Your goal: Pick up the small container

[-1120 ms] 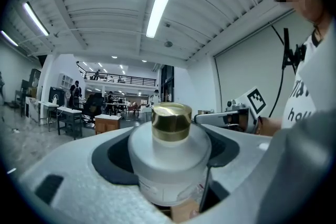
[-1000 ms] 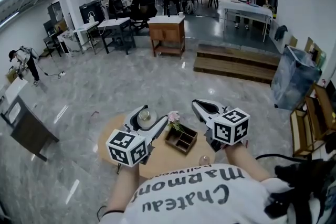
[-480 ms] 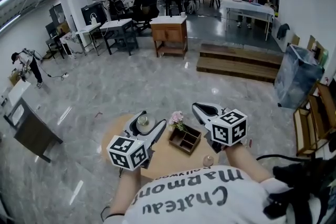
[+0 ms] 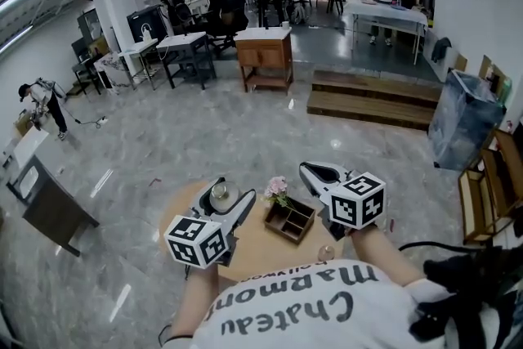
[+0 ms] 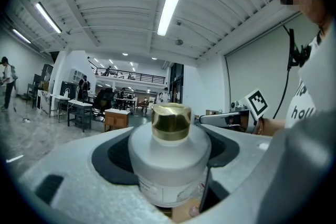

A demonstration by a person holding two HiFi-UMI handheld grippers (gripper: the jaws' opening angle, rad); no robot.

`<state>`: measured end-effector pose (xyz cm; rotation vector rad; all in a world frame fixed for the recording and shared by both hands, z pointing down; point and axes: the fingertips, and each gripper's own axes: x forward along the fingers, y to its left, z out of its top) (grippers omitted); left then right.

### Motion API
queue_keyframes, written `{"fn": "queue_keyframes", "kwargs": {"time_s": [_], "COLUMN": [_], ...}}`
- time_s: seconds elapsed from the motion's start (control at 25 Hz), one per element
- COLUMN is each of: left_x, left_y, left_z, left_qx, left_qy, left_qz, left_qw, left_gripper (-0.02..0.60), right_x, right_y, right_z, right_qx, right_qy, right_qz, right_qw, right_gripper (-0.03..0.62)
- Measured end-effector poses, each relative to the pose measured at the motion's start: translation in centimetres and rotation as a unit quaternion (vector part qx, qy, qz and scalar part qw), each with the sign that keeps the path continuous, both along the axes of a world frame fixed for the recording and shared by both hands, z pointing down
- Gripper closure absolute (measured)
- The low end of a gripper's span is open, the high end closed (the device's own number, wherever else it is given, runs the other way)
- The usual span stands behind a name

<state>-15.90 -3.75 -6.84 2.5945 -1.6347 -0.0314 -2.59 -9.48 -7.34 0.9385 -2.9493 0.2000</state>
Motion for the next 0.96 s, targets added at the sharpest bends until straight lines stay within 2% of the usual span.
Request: {"fn": "queue_keyframes", "kwargs": {"time_s": [0.96], "left_x": [0.9], "left_y": [-2.2], "left_z": [0.0], "left_qx": [0.006], "left_qy": [-0.007], "left_qz": [0.009], "left_qw": [0.9999], "left_gripper": [0.23], "right_x": [1.5], "right_y": [-2.1], "right_z": [2.0], "right_qx": [-0.013], "right_qy": [0.018], "right_qz": [0.017], "right_qw": [1.0], "right_gripper": [0.582]}}
